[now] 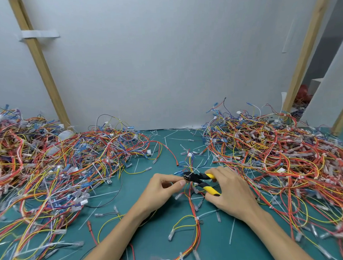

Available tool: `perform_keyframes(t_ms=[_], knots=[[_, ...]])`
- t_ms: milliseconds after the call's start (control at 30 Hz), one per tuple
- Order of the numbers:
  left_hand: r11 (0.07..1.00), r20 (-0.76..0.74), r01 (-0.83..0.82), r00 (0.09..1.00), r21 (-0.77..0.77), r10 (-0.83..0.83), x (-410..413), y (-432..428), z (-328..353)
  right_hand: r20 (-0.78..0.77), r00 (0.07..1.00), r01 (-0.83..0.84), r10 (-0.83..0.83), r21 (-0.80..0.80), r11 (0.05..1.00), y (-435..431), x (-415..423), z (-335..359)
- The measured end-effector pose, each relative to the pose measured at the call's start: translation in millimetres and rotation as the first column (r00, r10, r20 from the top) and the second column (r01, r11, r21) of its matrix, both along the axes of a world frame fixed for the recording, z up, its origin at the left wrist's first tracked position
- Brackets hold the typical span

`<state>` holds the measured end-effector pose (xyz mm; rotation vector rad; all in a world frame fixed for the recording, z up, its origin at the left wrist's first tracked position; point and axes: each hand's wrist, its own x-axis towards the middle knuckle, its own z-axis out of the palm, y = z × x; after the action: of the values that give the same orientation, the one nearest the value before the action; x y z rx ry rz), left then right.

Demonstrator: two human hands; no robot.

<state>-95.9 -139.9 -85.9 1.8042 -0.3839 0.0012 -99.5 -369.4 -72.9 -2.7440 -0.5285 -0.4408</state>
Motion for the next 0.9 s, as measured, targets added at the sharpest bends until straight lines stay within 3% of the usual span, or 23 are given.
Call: perform_keyframes(t_ms=[467, 900], knots=[[0.999, 0.041, 0.032, 0.999, 0.008, -0.032, -0.3, 0.9, 2.0, -0.023, 0.997, -0.064, 0.069, 0.156, 0.986, -0.7, -2.3, 3.6], [1.000, 0.023, 0.028, 0.999, 0.006, -0.028, -0.2, 1.7, 0.9, -0.007, 0.996, -0.089, 0.092, 0.186, 0.978, 1.9, -4.0, 0.7]])
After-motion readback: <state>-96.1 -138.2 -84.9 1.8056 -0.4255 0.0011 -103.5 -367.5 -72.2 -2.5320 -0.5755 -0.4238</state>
